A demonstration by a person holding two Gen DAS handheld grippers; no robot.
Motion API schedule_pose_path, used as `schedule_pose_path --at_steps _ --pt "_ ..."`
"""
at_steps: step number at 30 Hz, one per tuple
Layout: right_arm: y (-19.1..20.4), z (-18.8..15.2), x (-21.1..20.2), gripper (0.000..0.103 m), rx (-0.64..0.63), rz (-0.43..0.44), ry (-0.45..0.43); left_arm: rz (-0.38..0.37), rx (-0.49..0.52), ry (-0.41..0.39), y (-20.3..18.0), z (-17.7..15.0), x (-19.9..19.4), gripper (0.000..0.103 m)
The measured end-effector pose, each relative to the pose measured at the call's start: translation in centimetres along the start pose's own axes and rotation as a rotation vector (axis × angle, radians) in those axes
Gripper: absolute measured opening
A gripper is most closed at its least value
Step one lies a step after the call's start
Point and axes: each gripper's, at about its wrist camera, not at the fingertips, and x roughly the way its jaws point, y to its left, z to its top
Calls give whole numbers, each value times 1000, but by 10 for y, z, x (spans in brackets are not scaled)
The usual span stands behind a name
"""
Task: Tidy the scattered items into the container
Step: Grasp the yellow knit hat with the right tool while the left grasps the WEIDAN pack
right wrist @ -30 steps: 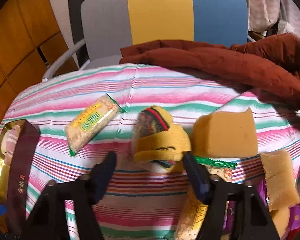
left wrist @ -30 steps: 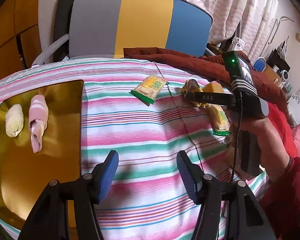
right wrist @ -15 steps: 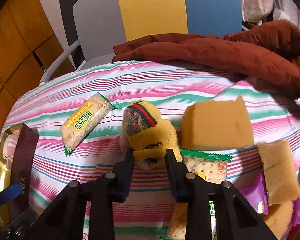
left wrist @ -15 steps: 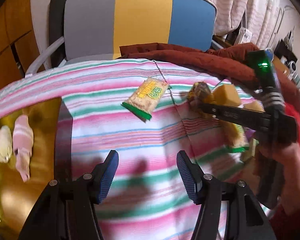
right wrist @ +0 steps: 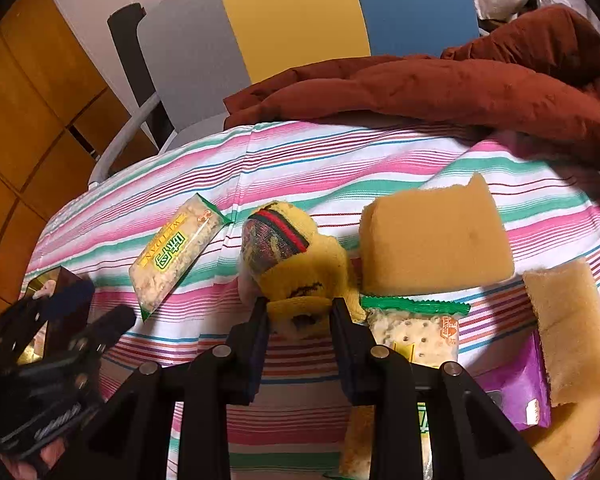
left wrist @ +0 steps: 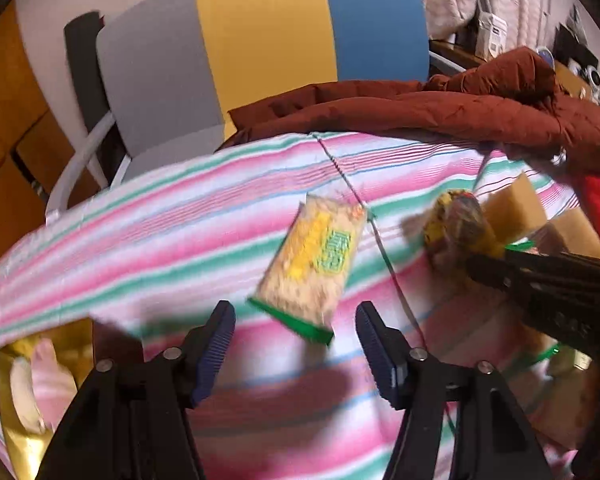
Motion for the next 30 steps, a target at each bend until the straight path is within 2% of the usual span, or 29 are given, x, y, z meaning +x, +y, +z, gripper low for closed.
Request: schedule_pose_path --at_steps 3,6,8,12,15,17,20,27,30 --pt "0 1 1 30 11 7 3 -23 20 31 2 10 18 67" --pt "-1 2 3 30 12 12 5 -40 -4 58 8 15 35 67" --pt "-1 3 3 31 16 16 7 -82 -25 67 12 15 43 67" --pt "-2 5 5 31 22 22 11 -85 -31 78 13 12 53 67" --pt "-2 5 5 31 24 23 11 -61 6 47 8 8 53 66" --pt "-2 5 5 31 23 22 10 -44 32 35 5 6 52 62" --pt "-3 5 5 31 23 22 8 -50 -3 10 8 -1 48 59" --pt "-4 3 1 31 31 24 -5 -13 -27 -70 5 -25 36 56" --pt "-6 3 0 30 39 28 -10 -1 -50 -80 2 -35 28 55"
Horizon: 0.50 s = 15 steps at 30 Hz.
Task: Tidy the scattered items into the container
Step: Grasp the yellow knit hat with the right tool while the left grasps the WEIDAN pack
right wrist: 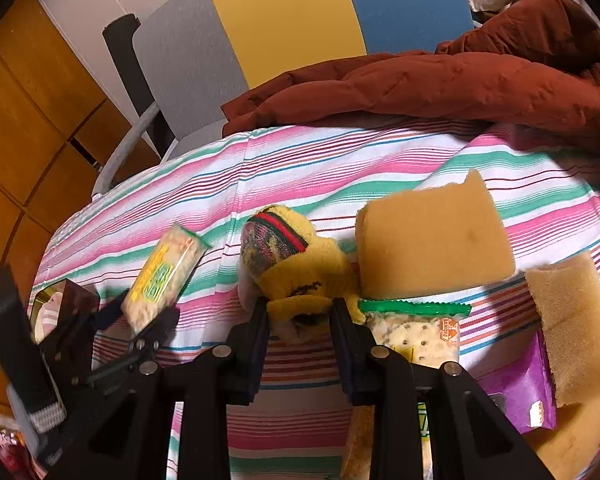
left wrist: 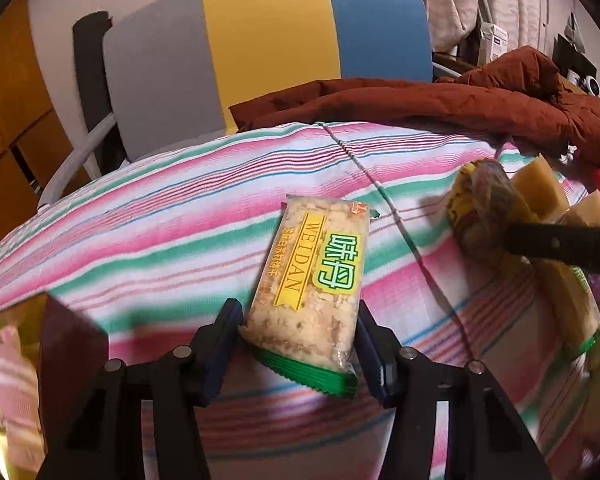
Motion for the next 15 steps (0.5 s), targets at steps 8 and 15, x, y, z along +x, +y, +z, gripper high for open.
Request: schedule_pose_path --at_steps 8,15 --pt "0 0 -2 29 2 7 -11 -3 -18 6 -2 -15 -14 54" --pt "1 1 -5 26 1 39 -30 -63 -95 14 6 -36 -35 53"
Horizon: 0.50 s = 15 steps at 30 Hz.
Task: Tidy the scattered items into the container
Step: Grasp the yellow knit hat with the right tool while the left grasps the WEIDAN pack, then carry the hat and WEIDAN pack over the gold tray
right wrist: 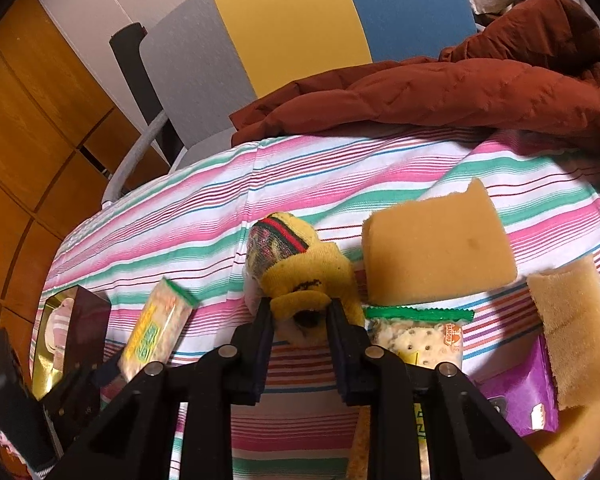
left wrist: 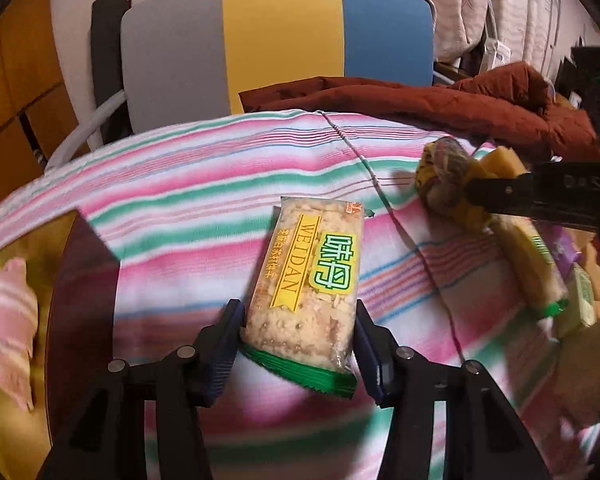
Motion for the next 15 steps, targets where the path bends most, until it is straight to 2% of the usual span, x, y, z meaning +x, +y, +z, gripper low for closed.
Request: schedule_pose_path --at_steps 9,15 --pt "12 -2 -6 21 -39 72 -31 -66 -118 -41 21 -25 -43 53" --pt "36 -10 -11 11 -104 154 -36 -81 -119 -117 32 -29 -82 53"
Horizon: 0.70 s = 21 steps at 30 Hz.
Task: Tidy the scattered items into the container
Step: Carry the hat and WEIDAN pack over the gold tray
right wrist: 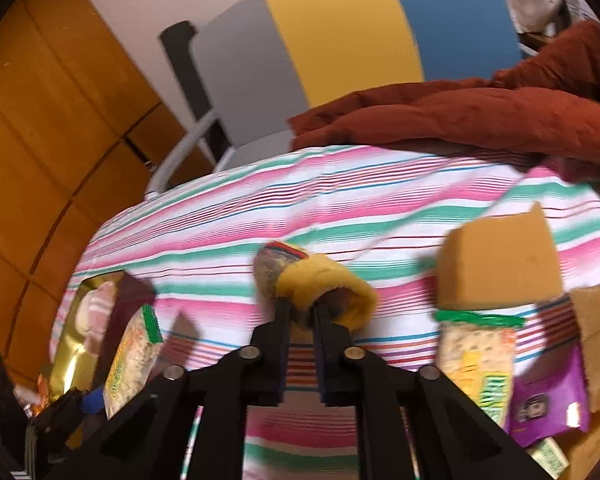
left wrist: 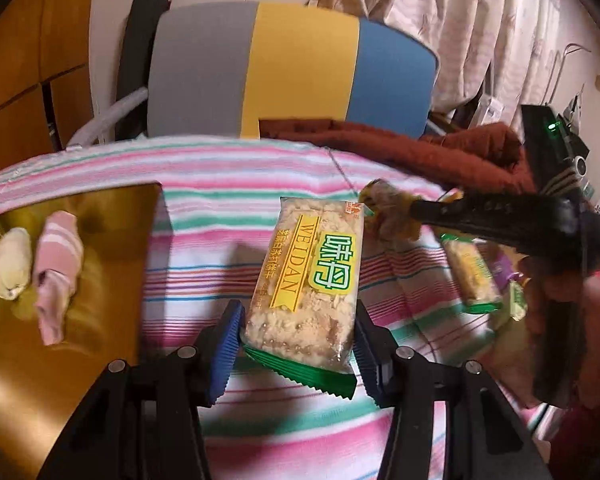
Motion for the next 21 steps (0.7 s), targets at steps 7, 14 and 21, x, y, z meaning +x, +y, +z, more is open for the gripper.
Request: schedule_pose_path --at_steps 7,14,21 --pt "38 -11 0 6 -132 -17 -4 20 -53 -48 29 -3 -36 53" --pt "50 -9 -15 1 -118 58 -62 55 -108 -84 64 -7 -68 53" --pt "66 -9 -21 38 -223 -100 -130 81 -187 -87 99 -16 -81 53"
